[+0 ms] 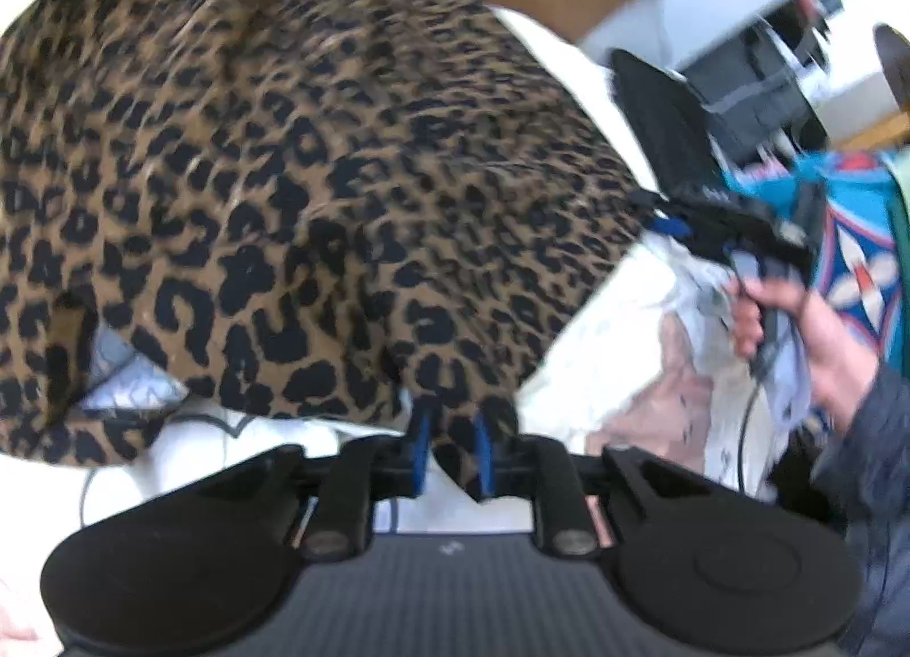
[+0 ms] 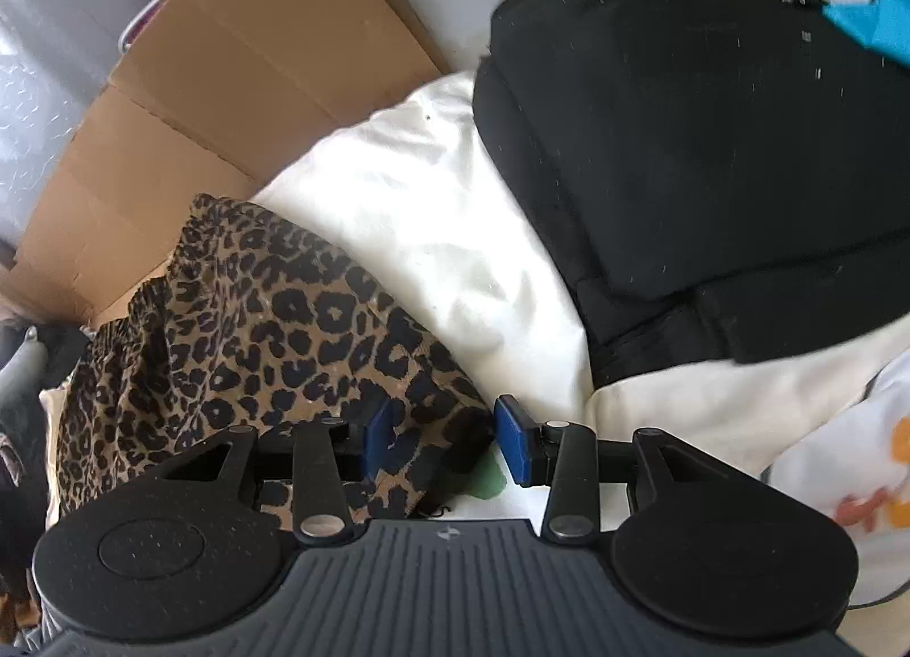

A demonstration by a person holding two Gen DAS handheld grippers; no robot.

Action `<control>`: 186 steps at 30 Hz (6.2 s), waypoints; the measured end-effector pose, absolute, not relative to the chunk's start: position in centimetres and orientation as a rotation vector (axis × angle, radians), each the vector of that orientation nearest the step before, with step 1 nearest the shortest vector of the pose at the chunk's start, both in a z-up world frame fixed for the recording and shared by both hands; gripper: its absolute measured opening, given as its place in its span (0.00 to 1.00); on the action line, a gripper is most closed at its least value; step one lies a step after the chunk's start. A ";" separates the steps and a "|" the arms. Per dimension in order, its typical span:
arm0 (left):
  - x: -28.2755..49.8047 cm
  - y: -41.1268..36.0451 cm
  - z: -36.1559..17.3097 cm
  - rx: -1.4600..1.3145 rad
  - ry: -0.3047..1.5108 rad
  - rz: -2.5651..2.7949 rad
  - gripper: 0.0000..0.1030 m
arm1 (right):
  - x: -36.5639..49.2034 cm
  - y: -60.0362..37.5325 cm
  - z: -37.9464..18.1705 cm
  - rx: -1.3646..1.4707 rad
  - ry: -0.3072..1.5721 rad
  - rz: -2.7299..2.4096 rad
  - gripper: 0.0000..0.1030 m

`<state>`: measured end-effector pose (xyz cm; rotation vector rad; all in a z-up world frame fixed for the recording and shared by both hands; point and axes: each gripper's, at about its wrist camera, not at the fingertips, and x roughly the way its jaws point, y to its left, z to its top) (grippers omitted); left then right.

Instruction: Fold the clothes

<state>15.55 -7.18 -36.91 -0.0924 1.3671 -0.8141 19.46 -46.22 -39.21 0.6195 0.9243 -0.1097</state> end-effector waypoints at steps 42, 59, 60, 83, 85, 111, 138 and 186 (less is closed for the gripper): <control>18.0 -2.7 -33.6 -0.046 1.340 -0.706 0.27 | 19.4 -41.7 -31.8 0.426 0.985 -0.206 0.41; 19.4 3.7 -19.5 0.009 1.261 -0.537 0.41 | 17.5 -37.4 -12.0 0.412 1.004 0.057 0.51; 19.4 4.2 -18.3 0.007 1.255 -0.527 0.41 | 17.4 -37.1 -10.1 0.395 0.995 0.071 0.51; 20.1 12.0 -6.2 -0.057 1.158 -0.454 0.63 | 13.6 -29.1 4.0 0.357 0.919 0.152 0.65; 20.5 12.6 -6.6 -0.074 1.155 -0.453 0.63 | 13.5 -28.3 2.7 0.359 0.932 0.147 0.65; 24.3 14.3 -28.7 0.011 1.209 -0.420 0.47 | 10.9 -14.2 -23.8 0.337 1.017 0.177 0.64; 26.1 14.1 -40.2 -0.115 1.130 -0.405 0.25 | 14.9 -11.4 -37.9 0.385 1.066 -0.058 0.39; 28.3 13.1 -36.2 -0.137 1.098 -0.371 0.07 | 9.0 -18.3 -41.2 1.049 1.090 -0.099 0.04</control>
